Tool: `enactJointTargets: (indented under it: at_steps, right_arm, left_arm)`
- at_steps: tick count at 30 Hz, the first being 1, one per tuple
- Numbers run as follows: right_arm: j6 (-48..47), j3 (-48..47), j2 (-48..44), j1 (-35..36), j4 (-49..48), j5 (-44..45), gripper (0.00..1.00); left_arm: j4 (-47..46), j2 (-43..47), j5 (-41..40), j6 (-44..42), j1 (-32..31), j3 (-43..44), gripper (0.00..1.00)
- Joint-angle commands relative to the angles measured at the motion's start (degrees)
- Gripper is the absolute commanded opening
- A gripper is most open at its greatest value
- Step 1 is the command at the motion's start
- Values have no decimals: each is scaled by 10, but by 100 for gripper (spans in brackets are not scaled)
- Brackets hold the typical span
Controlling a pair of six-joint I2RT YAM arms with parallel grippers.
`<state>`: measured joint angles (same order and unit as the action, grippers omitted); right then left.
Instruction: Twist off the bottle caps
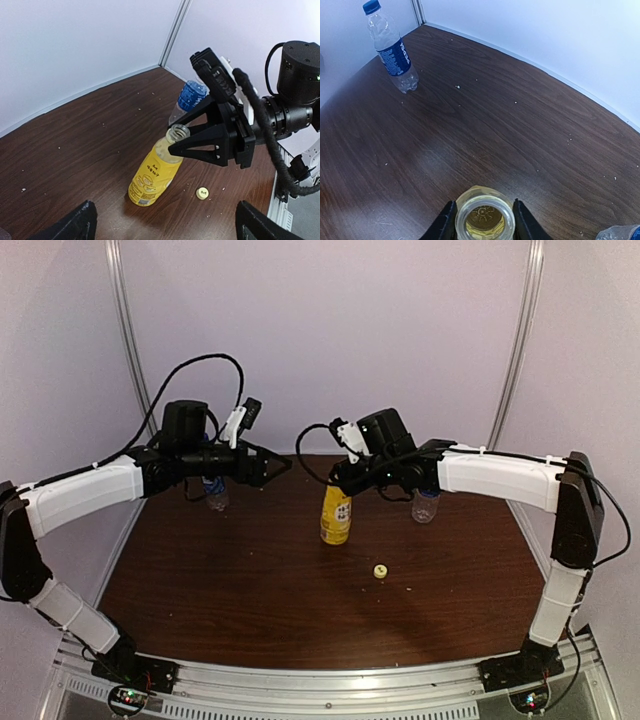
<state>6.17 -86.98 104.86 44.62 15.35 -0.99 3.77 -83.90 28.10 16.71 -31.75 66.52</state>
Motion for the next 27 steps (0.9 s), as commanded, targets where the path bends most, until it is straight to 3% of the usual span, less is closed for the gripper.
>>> enactJointTargets:
  at_steps: [1, 6, 10, 18, 27]
  right_arm:
    - [8, 7, -8, -1, 6, 11, 44]
    - [8, 8, -21, -2, 5, -13, 67]
    - [16, 9, -27, -1, 3, -31, 79]
    - [37, 29, -106, -8, 20, -5, 91]
    - [59, -15, -153, -100, 165, 83, 95]
  left_arm:
    - [-9, 24, -34, -9, 5, -1, 98]
    - [-11, 41, -71, -9, 8, -12, 98]
    - [-13, 45, -73, -8, 10, -14, 98]
    - [-10, 44, -75, 9, 15, -15, 98]
    - [3, 36, -49, 33, 23, 0, 98]
